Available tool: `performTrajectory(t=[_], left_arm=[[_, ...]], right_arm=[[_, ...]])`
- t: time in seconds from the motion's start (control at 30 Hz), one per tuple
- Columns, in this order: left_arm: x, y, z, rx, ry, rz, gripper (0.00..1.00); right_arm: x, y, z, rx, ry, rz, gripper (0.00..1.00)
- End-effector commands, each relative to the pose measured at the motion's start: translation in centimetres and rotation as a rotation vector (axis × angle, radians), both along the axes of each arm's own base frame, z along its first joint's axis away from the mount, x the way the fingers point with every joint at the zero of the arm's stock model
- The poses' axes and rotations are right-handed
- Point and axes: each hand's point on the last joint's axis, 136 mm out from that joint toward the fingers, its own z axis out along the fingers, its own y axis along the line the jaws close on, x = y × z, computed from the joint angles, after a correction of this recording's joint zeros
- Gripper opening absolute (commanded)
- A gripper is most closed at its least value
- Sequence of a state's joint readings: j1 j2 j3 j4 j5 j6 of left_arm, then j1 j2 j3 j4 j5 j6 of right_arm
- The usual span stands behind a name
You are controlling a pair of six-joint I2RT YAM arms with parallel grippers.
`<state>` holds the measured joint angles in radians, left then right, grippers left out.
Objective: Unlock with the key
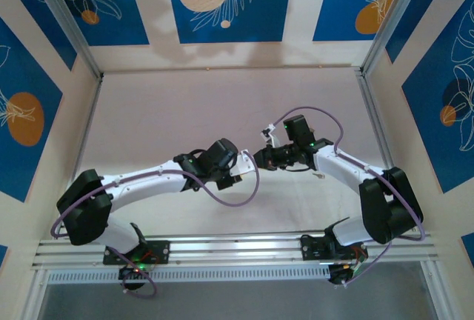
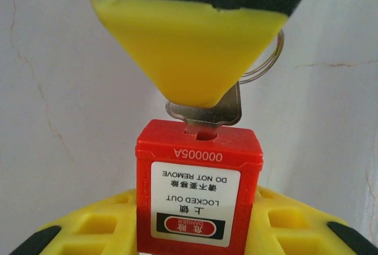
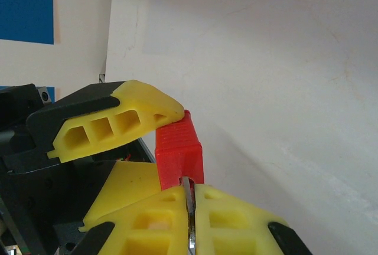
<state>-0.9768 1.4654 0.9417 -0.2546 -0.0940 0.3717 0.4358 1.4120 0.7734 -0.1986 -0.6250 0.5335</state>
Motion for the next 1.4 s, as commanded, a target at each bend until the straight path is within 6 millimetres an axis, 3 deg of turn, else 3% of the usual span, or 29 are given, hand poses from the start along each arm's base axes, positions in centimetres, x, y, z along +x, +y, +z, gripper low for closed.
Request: performTrajectory(t=[0.0, 0.27, 0.37, 0.57, 0.83, 0.93, 1.1, 1.23, 1.37], left_arm=[[-1.3, -8.7, 12.9, -0.46, -0.143, -0.216, 0.08], [0.5, -7.6, 10.4, -0.359, -0.216, -0.151, 0.08], [1.3, -6.5, 9.0, -0.287, -0.27, -0.118, 0.08], [2.5, -4.3, 6.7, -0.138, -0.355, -0.09, 0.08], [4.4, -2.1, 5.4, 0.036, -0.496, -0.056, 0.08], [5.4, -1.4, 5.5, 0.099, -0.565, -0.029, 0.08], [7.4, -0.4, 7.5, 0.147, -0.755, 0.045, 0.08], [8.3, -0.4, 9.6, 0.152, -0.915, 0.08, 0.08], [8.3, -0.8, 10.9, 0.162, -1.065, 0.09, 0.08]], right_arm=[[-0.6, 2.0, 0.4, 0.03, -0.025, 0.063, 0.09], [0.5, 0.6, 1.3, -0.008, -0.043, -0.002, 0.19], [1.5, -0.8, 2.8, 0.001, -0.074, -0.063, 0.3], [2.6, -3.5, 6.5, 0.001, -0.162, -0.166, 0.43], [3.3, -6.7, 8.9, -0.029, -0.24, -0.296, 0.48], [3.7, -7.7, 9.0, -0.069, -0.27, -0.351, 0.48], [4.2, -8.3, 8.8, -0.068, -0.346, -0.396, 0.48], [5.5, -9.7, 5.8, -0.248, -0.354, -0.494, 0.49], [5.9, -9.5, 7.2, -0.116, -0.291, -0.464, 0.5]])
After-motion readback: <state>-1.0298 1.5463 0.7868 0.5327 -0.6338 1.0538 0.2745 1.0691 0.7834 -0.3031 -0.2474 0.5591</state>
